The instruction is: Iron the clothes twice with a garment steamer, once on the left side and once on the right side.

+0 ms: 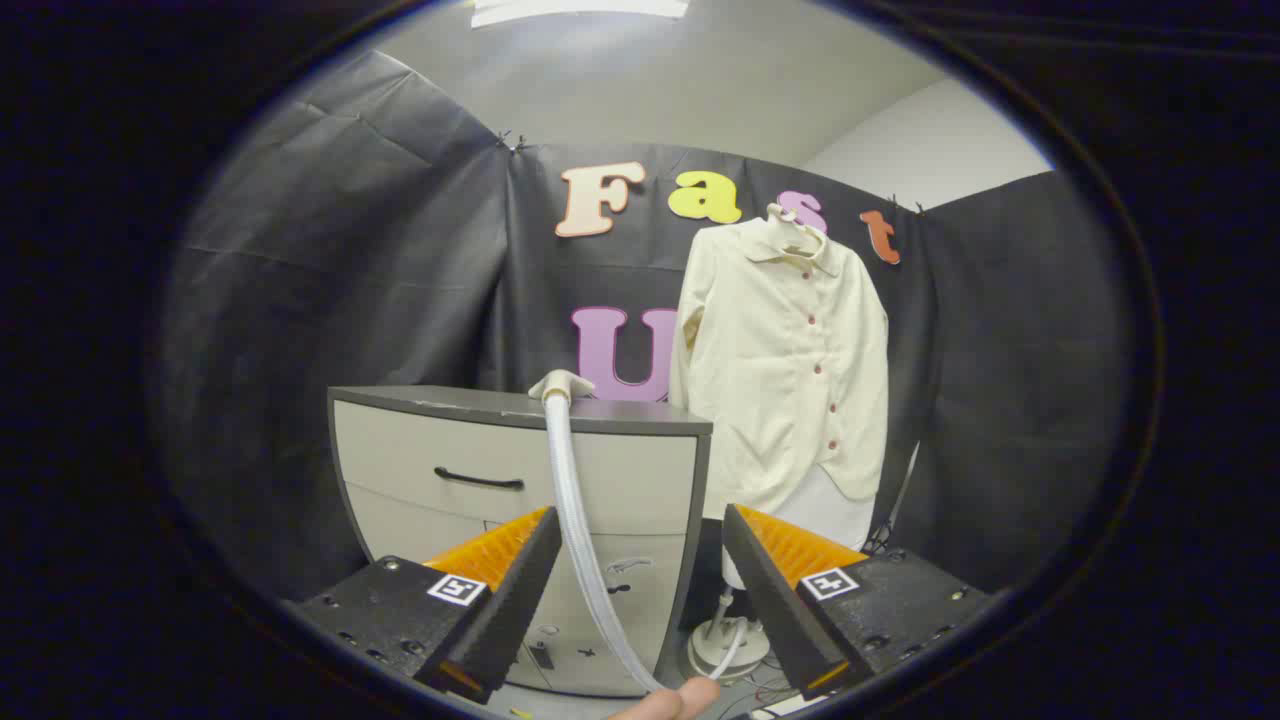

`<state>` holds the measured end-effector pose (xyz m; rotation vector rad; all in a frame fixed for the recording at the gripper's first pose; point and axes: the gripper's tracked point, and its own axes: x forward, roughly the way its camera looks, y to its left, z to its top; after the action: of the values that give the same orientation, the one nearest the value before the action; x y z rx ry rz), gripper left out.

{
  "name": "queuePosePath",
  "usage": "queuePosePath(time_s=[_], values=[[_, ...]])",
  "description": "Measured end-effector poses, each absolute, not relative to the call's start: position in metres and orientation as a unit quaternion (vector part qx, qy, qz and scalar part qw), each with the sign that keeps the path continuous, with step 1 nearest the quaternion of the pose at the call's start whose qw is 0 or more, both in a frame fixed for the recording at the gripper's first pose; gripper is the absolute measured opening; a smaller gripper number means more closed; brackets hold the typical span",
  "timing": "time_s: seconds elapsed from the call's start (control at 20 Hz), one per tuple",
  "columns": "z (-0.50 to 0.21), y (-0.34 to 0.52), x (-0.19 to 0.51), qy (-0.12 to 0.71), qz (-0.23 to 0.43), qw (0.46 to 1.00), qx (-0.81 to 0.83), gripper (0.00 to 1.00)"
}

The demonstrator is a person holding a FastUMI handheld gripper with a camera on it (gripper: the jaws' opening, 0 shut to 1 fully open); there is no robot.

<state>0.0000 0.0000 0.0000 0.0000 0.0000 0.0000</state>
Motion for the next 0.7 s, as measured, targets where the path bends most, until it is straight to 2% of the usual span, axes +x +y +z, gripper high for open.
queuePosePath(time_s=[0.7], values=[[-0.0039, -0.0085, -0.0027, 0.006, -0.011, 1.0, 0.0, 0.98]])
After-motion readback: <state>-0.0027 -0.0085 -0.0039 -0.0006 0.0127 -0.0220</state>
